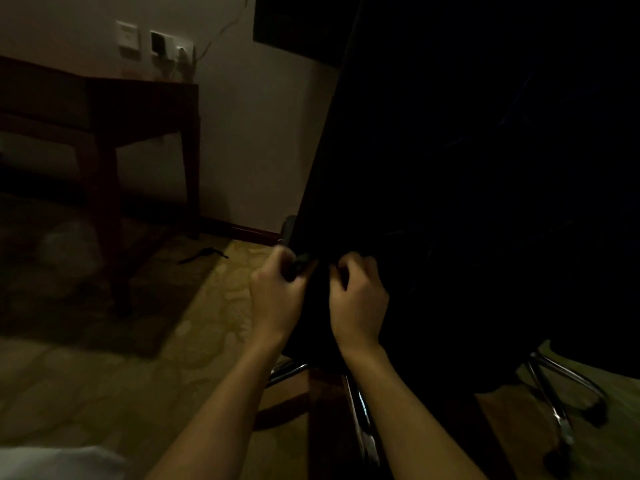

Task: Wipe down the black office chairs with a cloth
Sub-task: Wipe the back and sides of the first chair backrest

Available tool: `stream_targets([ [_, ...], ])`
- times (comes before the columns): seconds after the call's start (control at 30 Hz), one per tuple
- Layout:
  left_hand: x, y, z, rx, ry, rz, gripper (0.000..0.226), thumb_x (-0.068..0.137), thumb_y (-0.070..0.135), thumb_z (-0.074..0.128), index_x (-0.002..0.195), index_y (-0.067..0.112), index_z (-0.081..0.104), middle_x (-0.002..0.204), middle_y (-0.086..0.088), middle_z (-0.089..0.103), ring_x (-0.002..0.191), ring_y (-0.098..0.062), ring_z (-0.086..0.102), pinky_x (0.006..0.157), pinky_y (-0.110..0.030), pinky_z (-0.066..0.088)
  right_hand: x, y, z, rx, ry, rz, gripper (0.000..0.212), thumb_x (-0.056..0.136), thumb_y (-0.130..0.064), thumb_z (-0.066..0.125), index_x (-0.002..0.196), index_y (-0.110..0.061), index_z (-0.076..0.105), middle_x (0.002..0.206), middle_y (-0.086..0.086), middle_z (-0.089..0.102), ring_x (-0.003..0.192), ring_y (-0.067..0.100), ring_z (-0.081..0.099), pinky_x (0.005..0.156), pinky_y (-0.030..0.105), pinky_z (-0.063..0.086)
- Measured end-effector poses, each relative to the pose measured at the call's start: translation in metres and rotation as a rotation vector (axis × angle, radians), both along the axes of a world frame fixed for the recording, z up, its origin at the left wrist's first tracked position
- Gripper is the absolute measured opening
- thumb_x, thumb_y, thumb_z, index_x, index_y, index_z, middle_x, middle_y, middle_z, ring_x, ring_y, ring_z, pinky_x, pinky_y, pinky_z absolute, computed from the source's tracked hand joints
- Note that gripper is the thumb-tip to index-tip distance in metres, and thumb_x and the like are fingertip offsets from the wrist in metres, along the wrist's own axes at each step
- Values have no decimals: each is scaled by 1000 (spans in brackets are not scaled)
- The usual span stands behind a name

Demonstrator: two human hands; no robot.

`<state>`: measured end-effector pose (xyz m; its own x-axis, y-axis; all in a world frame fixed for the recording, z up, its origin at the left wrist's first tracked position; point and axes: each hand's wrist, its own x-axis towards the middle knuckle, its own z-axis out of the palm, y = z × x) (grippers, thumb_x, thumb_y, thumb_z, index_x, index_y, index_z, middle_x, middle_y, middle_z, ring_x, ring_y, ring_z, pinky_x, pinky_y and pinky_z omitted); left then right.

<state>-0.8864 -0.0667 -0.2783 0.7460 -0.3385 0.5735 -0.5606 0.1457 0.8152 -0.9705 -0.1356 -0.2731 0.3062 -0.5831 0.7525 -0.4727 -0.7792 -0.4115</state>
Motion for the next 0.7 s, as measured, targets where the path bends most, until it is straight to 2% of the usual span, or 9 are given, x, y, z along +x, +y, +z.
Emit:
stream_targets([
  [0.1,13,-2,44,-112,-66,50,30,81,24,78,74,13,51,61,9,50,56,0,49,51,-9,34,7,1,50,-119,-124,-22,11,88,-27,64,90,-17,60,94,6,59,76,28,62,60,39,53],
  [0.2,22,0,57,-116,-123,26,30,81,26,78,76,10,53,63,5,54,58,-7,49,51,-13,34,12,2,58,-142,-154,-31,12,90,-28,63,93,-17,59,97,5,59,81,25,62,63,39,53],
  [0.3,23,4,22,-57,-99,-6,31,82,25,77,76,12,50,62,9,51,55,0,49,50,-11,33,11,4,22,-98,-126,-46,12,90,-29,63,96,-18,59,99,4,59,82,24,62,62,37,53],
  [0.43,22,10,-54,79,18,-61,26,82,24,76,75,19,51,63,10,52,57,3,53,50,-11,35,11,9,-49,82,-57,-15,17,89,-28,64,103,-20,59,104,2,58,88,21,63,65,33,53],
  [0.53,20,19,-101,157,99,-43,32,81,15,77,72,26,48,62,10,52,56,5,51,49,-9,36,13,18,-104,245,-22,4,17,89,-26,65,104,-20,60,105,2,59,90,21,63,66,30,52],
  [0.63,17,27,-128,217,170,-57,39,81,8,75,71,31,46,63,12,52,58,8,52,52,-8,37,12,28,-139,379,-16,-10,16,89,-27,65,104,-21,62,107,1,59,93,20,61,70,35,53],
  [0.7,14,29,-136,238,221,-57,32,82,7,74,73,27,51,68,10,57,63,6,57,54,-7,39,12,32,-147,417,-33,-19,16,89,-26,65,103,-20,63,107,0,59,93,19,62,72,35,53],
])
